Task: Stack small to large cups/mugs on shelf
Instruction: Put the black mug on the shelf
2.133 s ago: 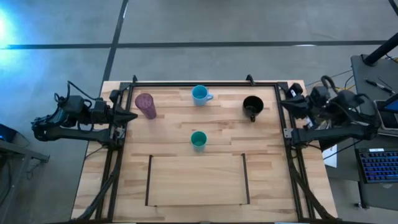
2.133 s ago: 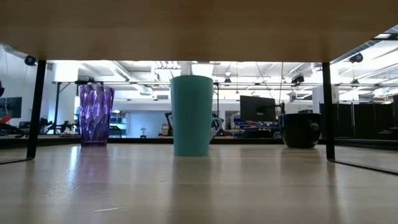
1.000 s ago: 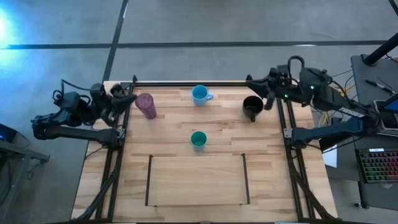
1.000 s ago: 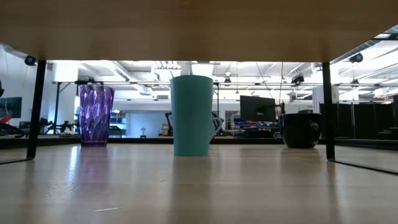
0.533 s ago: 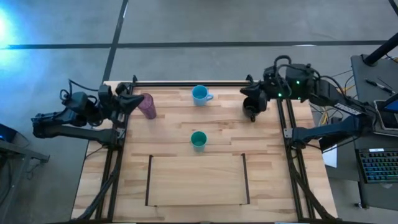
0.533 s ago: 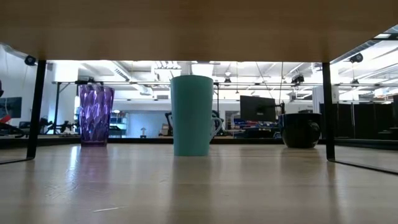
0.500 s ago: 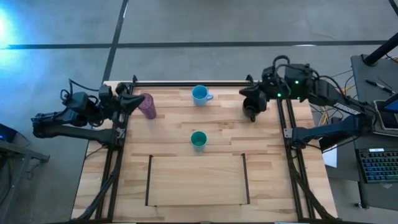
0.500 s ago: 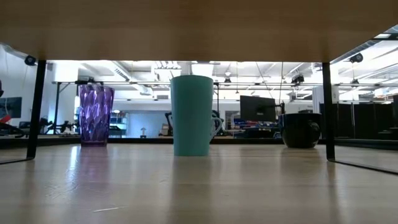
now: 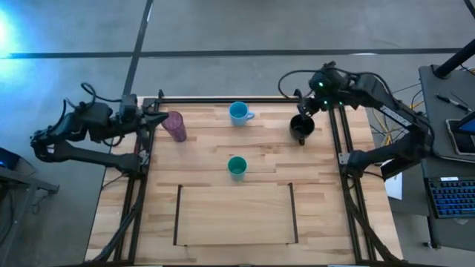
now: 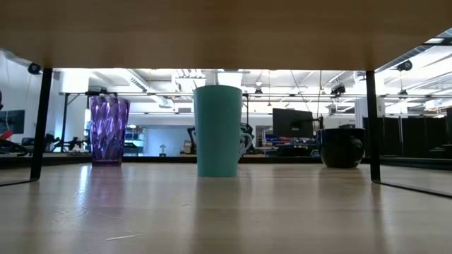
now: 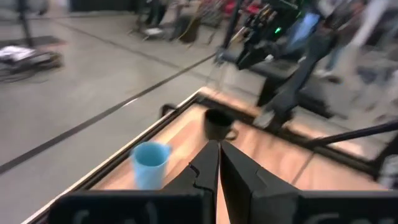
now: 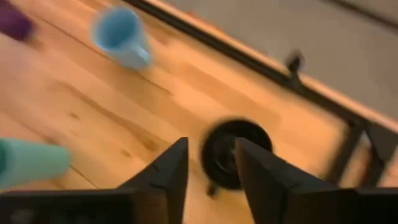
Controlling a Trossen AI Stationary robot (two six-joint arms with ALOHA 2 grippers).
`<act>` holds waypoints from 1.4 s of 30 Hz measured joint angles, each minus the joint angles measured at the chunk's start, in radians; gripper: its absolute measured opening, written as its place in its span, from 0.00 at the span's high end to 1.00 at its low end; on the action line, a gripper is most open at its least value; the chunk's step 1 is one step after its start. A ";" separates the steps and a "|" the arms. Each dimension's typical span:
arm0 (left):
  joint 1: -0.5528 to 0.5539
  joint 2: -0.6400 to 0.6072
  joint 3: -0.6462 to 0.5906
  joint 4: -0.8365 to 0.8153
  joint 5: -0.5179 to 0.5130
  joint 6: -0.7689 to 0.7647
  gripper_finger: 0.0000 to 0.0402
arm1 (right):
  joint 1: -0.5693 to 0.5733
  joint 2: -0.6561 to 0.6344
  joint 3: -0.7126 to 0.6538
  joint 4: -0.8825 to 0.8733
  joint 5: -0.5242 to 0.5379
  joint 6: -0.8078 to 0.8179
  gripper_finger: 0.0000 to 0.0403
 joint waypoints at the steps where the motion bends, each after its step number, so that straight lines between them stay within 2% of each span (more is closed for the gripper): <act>1: 0.000 0.009 0.005 -0.004 -0.017 -0.004 1.00 | -0.031 0.009 -0.011 -0.017 -0.024 0.001 0.62; 6: 0.001 0.029 0.006 -0.014 -0.030 -0.027 1.00 | -0.200 0.067 -0.115 -0.032 -0.112 0.001 0.52; 11: 0.002 0.029 0.006 -0.075 -0.033 -0.095 1.00 | -0.312 0.105 -0.221 -0.028 -0.165 -0.020 0.50; 21: 0.018 0.040 -0.010 -0.093 -0.119 -0.181 1.00 | -0.320 0.147 -0.366 0.091 -0.176 -0.146 0.50; 27: 0.051 0.074 -0.010 -0.072 -0.123 -0.182 1.00 | -0.328 0.174 -0.456 0.248 -0.153 -0.132 0.50; 33: 0.066 0.109 -0.010 -0.067 -0.123 -0.182 1.00 | -0.369 0.180 -0.520 0.284 -0.123 -0.125 0.50; 42: 0.066 0.148 -0.012 -0.051 -0.121 -0.181 1.00 | -0.376 0.180 -0.594 0.385 -0.157 -0.072 0.51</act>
